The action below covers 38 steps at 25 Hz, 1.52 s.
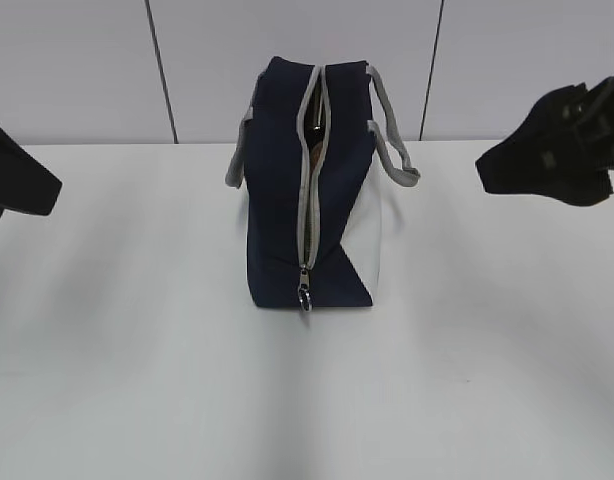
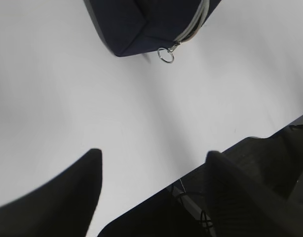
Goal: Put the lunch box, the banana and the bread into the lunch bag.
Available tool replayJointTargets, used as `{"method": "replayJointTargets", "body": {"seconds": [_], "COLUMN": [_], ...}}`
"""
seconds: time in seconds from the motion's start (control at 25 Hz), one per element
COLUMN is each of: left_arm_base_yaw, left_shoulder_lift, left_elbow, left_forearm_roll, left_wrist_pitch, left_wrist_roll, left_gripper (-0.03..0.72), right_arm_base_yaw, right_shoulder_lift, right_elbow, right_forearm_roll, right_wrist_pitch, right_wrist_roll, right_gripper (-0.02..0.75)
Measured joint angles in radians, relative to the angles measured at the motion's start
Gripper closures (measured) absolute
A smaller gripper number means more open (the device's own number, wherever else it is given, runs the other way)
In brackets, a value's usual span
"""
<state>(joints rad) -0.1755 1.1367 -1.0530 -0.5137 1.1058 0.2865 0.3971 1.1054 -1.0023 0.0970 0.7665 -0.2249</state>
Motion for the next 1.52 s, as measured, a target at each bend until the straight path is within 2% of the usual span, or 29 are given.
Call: {"method": "replayJointTargets", "body": {"seconds": [0.44, 1.52], "left_arm_base_yaw": [0.000, 0.000], "left_shoulder_lift": [-0.001, -0.001], "left_elbow": [0.005, 0.005], "left_forearm_roll": [0.000, -0.004], "left_wrist_pitch": [-0.004, 0.016], "left_wrist_roll": [0.000, 0.000], "left_gripper": [0.247, 0.264], "right_arm_base_yaw": [0.000, 0.000], "right_shoulder_lift": [0.000, 0.000], "right_elbow": [0.000, 0.000], "right_forearm_roll": [0.007, 0.008], "right_wrist_pitch": [-0.090, -0.093], "right_wrist_roll": [0.000, -0.002], "right_gripper": [0.175, 0.174]}}
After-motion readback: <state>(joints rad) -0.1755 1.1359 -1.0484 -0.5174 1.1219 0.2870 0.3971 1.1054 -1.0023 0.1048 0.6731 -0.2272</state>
